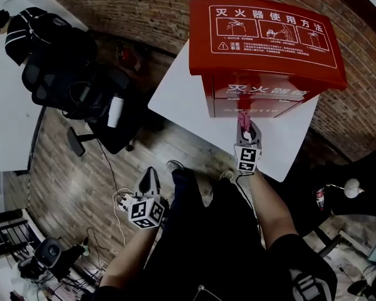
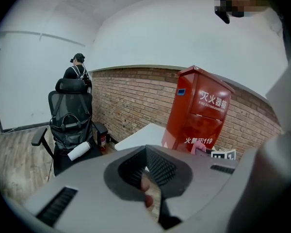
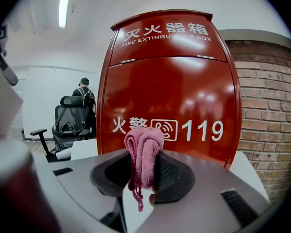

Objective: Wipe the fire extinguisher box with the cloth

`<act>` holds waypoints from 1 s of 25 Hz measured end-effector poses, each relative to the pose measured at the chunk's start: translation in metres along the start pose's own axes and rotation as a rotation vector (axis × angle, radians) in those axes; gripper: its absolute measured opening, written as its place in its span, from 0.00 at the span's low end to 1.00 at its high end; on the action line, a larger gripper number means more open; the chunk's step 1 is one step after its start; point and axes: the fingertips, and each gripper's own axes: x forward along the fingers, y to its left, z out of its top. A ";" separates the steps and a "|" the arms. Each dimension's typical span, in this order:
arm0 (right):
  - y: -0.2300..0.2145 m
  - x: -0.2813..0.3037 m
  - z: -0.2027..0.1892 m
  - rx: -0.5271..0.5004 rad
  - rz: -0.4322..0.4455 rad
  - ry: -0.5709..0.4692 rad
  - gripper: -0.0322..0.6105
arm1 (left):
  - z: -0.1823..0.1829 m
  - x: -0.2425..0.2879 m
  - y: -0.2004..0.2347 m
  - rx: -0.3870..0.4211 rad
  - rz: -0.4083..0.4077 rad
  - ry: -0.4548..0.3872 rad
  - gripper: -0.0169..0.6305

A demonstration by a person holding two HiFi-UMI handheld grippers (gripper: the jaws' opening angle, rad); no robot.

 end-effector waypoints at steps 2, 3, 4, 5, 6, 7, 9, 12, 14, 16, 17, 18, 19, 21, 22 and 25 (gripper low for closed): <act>0.007 0.002 0.001 0.003 0.007 -0.001 0.22 | -0.002 -0.003 0.006 -0.006 0.009 0.000 0.07; 0.012 0.004 0.002 0.005 0.011 -0.001 0.22 | -0.003 -0.005 0.010 -0.008 0.012 0.000 0.07; 0.016 0.005 0.003 0.006 0.015 -0.002 0.22 | -0.003 -0.006 0.012 -0.010 0.015 0.000 0.07; 0.020 0.006 0.004 0.006 0.021 -0.002 0.22 | -0.004 -0.007 0.015 -0.013 0.018 0.000 0.07; 0.025 0.007 0.004 0.005 0.028 -0.002 0.22 | -0.005 -0.008 0.017 -0.016 0.020 0.000 0.07; 0.030 0.008 0.005 0.004 0.035 -0.002 0.22 | -0.006 -0.009 0.019 -0.019 0.023 0.000 0.07; 0.040 0.010 0.005 0.006 0.052 0.002 0.22 | -0.006 -0.012 0.024 -0.022 0.027 0.000 0.07; 0.055 0.015 0.005 0.008 0.075 0.012 0.22 | -0.003 -0.013 0.030 -0.021 0.029 -0.003 0.07; 0.065 0.017 0.006 0.005 0.092 0.016 0.22 | -0.001 -0.012 0.034 -0.020 0.031 -0.006 0.07; 0.075 0.019 0.007 0.002 0.111 0.015 0.22 | 0.000 -0.011 0.037 -0.021 0.034 -0.008 0.07; 0.079 0.020 0.009 0.003 0.120 0.013 0.22 | 0.001 -0.011 0.038 -0.022 0.035 -0.008 0.07; 0.085 0.022 0.010 0.003 0.130 0.010 0.22 | 0.001 -0.010 0.039 -0.022 0.035 -0.008 0.07; 0.090 0.023 0.011 0.002 0.141 0.008 0.22 | 0.001 -0.010 0.040 -0.022 0.036 -0.007 0.07; 0.100 0.025 0.014 -0.005 0.166 0.005 0.22 | 0.001 -0.009 0.041 -0.021 0.036 -0.004 0.07; 0.105 0.026 0.015 -0.007 0.175 0.003 0.22 | 0.001 -0.008 0.041 -0.021 0.036 -0.003 0.07; 0.112 0.028 0.017 0.000 0.184 -0.001 0.22 | 0.001 -0.007 0.044 -0.026 0.039 0.000 0.07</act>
